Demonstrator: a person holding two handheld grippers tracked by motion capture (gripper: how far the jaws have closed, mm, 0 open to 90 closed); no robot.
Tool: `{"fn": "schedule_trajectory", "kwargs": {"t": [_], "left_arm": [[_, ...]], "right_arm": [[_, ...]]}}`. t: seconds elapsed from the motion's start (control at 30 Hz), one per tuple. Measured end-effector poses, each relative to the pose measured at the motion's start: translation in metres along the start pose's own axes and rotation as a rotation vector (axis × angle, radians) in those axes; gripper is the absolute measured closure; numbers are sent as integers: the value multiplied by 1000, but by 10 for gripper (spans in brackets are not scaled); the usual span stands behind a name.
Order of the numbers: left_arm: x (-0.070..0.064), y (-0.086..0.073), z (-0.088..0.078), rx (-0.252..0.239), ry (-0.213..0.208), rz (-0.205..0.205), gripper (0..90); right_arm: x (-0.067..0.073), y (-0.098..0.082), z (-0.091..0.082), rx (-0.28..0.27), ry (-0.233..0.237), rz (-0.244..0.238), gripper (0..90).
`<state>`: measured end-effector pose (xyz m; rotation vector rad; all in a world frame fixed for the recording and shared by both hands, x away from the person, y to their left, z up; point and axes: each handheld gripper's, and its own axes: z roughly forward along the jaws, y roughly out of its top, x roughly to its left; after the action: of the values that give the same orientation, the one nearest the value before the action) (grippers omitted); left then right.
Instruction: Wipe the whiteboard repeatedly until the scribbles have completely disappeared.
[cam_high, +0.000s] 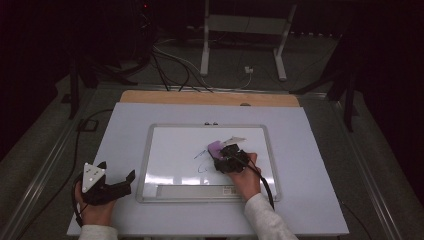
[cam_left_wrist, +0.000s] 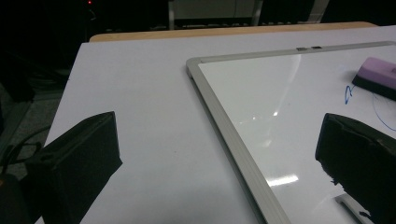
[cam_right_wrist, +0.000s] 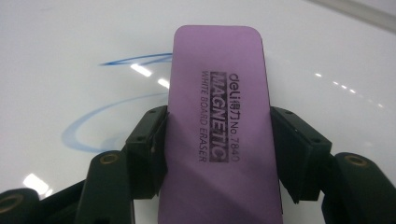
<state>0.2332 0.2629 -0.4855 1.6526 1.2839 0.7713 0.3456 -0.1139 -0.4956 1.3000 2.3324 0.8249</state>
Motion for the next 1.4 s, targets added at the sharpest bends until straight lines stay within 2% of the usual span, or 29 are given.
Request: {"fn": "schedule_trajectory", "kwargs": {"t": [0.1,0.2,0.27,0.3,0.37,0.4,0.43,0.47,0.53,0.6,0.67,0.7,0.73,0.77,0.8,0.87,0.97,1.03,1.07,1.1,1.13,1.27,1.33,1.37,1.4], "left_arm": [[1,0,-1,-5,1,-3,8],[1,0,-1,-3,2,-4,8],[1,0,-1,-6,2,-4,8],[1,0,-2,-7,3,-6,8],[2,-1,-2,-5,3,-6,8],[2,-1,-2,-2,4,-6,8],[3,-1,-2,-3,4,-6,8],[3,-1,-2,-2,4,-6,8],[2,-1,-1,-2,3,-7,8],[1,-1,0,1,2,-3,8],[0,0,0,2,2,-2,8],[0,0,1,2,0,-1,8],[-1,0,1,1,-1,1,8],[-1,0,1,0,-1,2,8],[-1,0,1,1,-2,3,8],[0,0,0,0,-1,0,8],[1,0,0,1,2,-3,8],[1,0,-1,-2,2,-5,8],[1,0,-1,-4,2,-5,8],[1,0,-1,-4,2,-5,8],[1,-1,-1,-2,1,-5,8],[1,0,0,0,0,-3,8],[0,0,0,1,-1,-2,8],[0,0,1,1,-2,0,8],[0,0,1,3,-3,2,8]], "right_arm": [[19,-2,-3,6,55,-60,412],[19,-3,-4,9,65,-73,412],[9,-1,-3,13,19,-48,412],[9,-1,-3,13,19,-48,412],[-7,-1,-2,15,-12,4,412],[-24,-1,-2,17,-61,47,412],[-32,-1,-2,18,-86,71,412],[-32,-1,-2,18,-86,71,412],[-45,-3,-3,24,-102,113,412],[-43,-3,-4,28,-107,106,412],[-35,-4,-6,32,-75,82,412],[-29,-5,-6,29,-61,61,412],[-15,-5,-7,28,-26,23,412],[-15,-5,-7,28,-26,23,412],[0,-7,-8,24,15,-25,412],[13,-8,-10,23,52,-71,412],[18,-9,-11,24,63,-98,412],[15,-8,-10,24,73,-92,412],[7,-6,-8,20,24,-80,412],[7,-6,-8,20,24,-80,412],[2,-4,-6,18,-5,-65,412],[-22,0,0,14,-77,23,412],[-25,3,1,20,-73,49,411],[-23,3,1,22,-85,36,411],[-19,4,2,20,-76,24,412]]}}
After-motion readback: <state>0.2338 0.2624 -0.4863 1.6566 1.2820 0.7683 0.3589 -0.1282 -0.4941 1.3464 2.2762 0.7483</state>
